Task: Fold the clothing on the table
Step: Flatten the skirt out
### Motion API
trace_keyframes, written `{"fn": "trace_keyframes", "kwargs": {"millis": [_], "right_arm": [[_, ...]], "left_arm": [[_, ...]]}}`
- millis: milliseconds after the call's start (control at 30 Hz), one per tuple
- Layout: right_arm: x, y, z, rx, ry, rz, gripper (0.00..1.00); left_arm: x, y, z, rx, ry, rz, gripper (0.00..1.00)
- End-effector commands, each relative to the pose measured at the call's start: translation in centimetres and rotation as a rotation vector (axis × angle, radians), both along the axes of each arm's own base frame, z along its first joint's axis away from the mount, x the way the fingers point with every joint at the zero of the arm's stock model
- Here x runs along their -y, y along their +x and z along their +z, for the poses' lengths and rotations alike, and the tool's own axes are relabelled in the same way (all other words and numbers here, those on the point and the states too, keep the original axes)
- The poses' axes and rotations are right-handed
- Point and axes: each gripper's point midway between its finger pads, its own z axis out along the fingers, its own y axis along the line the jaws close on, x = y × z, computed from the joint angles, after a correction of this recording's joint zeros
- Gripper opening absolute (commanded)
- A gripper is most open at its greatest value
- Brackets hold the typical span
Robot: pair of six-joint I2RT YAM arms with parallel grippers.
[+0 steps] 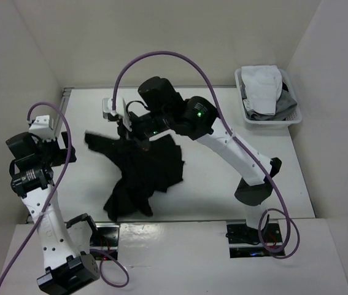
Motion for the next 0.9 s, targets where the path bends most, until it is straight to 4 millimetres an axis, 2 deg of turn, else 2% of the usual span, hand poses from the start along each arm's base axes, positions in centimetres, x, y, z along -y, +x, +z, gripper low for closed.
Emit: {"fn": "trace_keyframes", "kwargs": {"millis": [0,33,100,133,167,200,233,267,300,333,367,400,467,500,567,600,667,700,800,867], "right_arm": [[2.0,-3.2,5.0,0.060,0.117,0.161,0.00],[2.5,-3.3,5.2,0.071,0.114,0.156,0.00],[3.3,-1.9,5.9,0.126,0.106,0.064,0.00],[3.6,-0.6,5.5,0.126,0.095,0.014,0.00],[5.3,2.1,6.1,0.134,0.104,-0.067,0.00],[5.9,3.7,5.5,0.108,0.094,-0.102,0.00],[7.2,5.3,5.7,0.089,0.101,-0.155,0.00],[9.6,9.0,5.7,0.092,0.105,-0.259,0.00],[10.5,10.8,3.7,0.057,0.068,-0.298,0.00],[11.7,12.3,2.5,0.018,0.054,-0.352,0.00],[12.2,14.1,2.4,0.035,0.083,-0.391,0.00],[14.6,15.6,-0.7,0.002,0.035,-0.479,0.00],[15.8,17.1,-2.8,0.031,0.029,-0.578,0.00],[16.6,18.0,-5.4,0.030,0.000,-0.624,0.00],[17.5,19.1,-7.7,0.018,-0.034,-0.681,0.00],[18.1,19.2,-10.5,-0.019,-0.076,-0.692,0.00],[18.8,20.0,-13.2,-0.042,-0.108,-0.731,0.00],[18.7,20.1,-16.0,-0.076,-0.147,-0.729,0.00],[19.0,20.2,-19.9,-0.125,-0.211,-0.749,0.00],[20.0,21.0,-22.6,-0.136,-0.266,-0.793,0.00]], "left_arm": [[-0.3,0.2,0.9,0.048,0.015,0.008,1.00],[-0.6,0.1,0.9,0.048,0.016,0.018,1.00],[-0.6,0.1,0.9,0.048,0.016,0.018,1.00],[-0.6,0.1,0.9,0.048,0.016,0.018,1.00],[-0.6,0.1,0.9,0.048,0.016,0.018,1.00],[-0.6,0.1,0.9,0.048,0.016,0.018,1.00],[-0.4,0.1,1.0,0.051,0.011,0.010,1.00],[-0.4,0.1,1.0,0.051,0.011,0.010,1.00],[-0.4,0.1,1.0,0.051,0.011,0.010,1.00],[-0.4,0.1,1.0,0.051,0.011,0.010,1.00],[-0.4,0.1,1.0,0.051,0.011,0.010,1.00],[-0.4,0.1,1.0,0.051,0.011,0.010,1.00],[-0.3,0.2,1.0,0.053,0.007,0.003,1.00],[-0.3,0.2,1.0,0.053,0.007,0.003,1.00],[-0.3,0.2,1.0,0.053,0.007,0.003,1.00],[-0.3,0.2,1.0,0.053,0.007,0.003,1.00],[-0.3,0.1,1.0,0.052,0.015,-0.002,1.00],[-0.3,0.1,1.0,0.052,0.015,-0.002,1.00],[-0.3,0.1,1.0,0.052,0.015,-0.002,1.00],[-0.2,0.3,0.8,0.046,0.006,-0.010,1.00]]}}
